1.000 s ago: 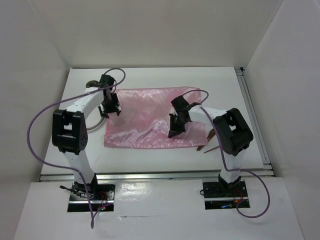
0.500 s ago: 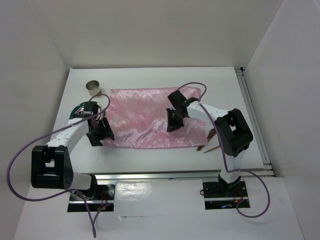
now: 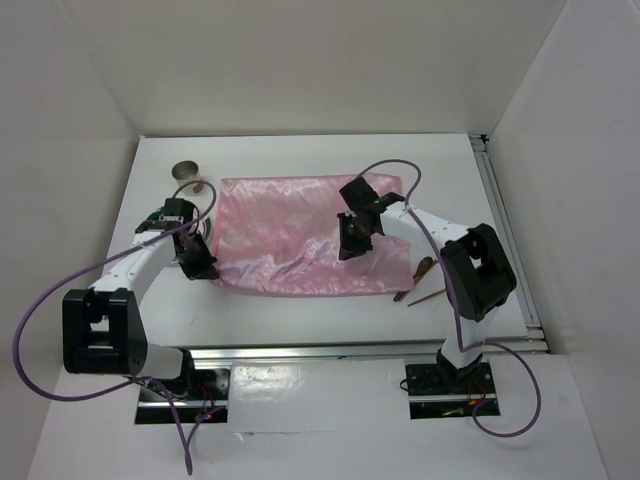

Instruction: Set the dinner table for one person

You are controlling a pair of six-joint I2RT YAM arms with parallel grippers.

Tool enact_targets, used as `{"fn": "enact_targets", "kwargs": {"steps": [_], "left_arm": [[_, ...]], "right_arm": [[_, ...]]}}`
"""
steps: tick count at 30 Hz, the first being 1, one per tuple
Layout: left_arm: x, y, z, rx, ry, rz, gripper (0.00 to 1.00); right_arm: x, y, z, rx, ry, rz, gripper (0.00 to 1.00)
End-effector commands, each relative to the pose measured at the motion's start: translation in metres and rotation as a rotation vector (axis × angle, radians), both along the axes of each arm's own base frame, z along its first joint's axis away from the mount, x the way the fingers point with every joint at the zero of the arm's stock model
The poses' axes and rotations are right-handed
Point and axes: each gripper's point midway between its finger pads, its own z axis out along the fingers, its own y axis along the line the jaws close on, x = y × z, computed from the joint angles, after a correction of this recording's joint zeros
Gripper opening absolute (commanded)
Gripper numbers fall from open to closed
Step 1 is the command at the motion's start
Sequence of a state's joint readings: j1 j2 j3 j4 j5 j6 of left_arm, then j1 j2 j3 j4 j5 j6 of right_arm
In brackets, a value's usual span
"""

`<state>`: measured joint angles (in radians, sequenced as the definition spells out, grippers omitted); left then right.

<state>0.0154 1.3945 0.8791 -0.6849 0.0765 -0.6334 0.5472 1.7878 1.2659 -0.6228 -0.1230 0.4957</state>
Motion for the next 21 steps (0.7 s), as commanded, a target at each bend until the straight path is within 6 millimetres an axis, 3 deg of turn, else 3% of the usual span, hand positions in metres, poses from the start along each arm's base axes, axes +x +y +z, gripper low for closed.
{"fn": "enact_targets", "kwargs": {"steps": [1,6,7,9,11,14,16,18,20,21], "left_arm": [[-0.006,0.002,0.027,0.002,-0.014,-0.001,0.0],[-0.03,-0.006,0.039,-0.039,0.05,0.0,0.0],[-0.033,-0.005,0.038,-0.048,0.073,0.038,0.06],[-0.039,-0.002,0.038,-0.042,0.079,0.059,0.34],[-0.036,0.001,0.04,-0.029,0.056,0.063,0.45],[-0.012,0.006,0.065,-0.016,-0.042,0.065,0.53],[0.009,0.009,0.082,0.0,-0.113,0.057,0.53],[0.026,0.012,0.085,0.015,-0.133,0.048,0.48],[0.053,0.018,0.1,0.046,-0.195,0.032,0.38],[0.063,0.019,0.092,0.046,-0.164,0.032,0.34]], "right_arm": [[0.001,-0.013,0.018,-0.009,-0.041,-0.019,0.23],[0.003,-0.018,0.02,-0.02,-0.048,-0.023,0.23],[0.005,-0.022,0.02,-0.02,-0.048,-0.033,0.23],[0.005,-0.022,0.02,-0.02,-0.048,-0.034,0.24],[0.005,-0.022,0.02,-0.023,-0.051,-0.025,0.24],[0.007,-0.02,0.023,-0.013,-0.059,-0.013,0.24],[0.007,-0.02,0.029,-0.013,-0.069,-0.004,0.24],[0.01,-0.022,0.032,-0.024,-0.08,-0.001,0.24],[0.01,-0.021,0.038,-0.019,-0.089,-0.001,0.24],[0.01,-0.021,0.038,-0.019,-0.089,-0.001,0.24]]}}
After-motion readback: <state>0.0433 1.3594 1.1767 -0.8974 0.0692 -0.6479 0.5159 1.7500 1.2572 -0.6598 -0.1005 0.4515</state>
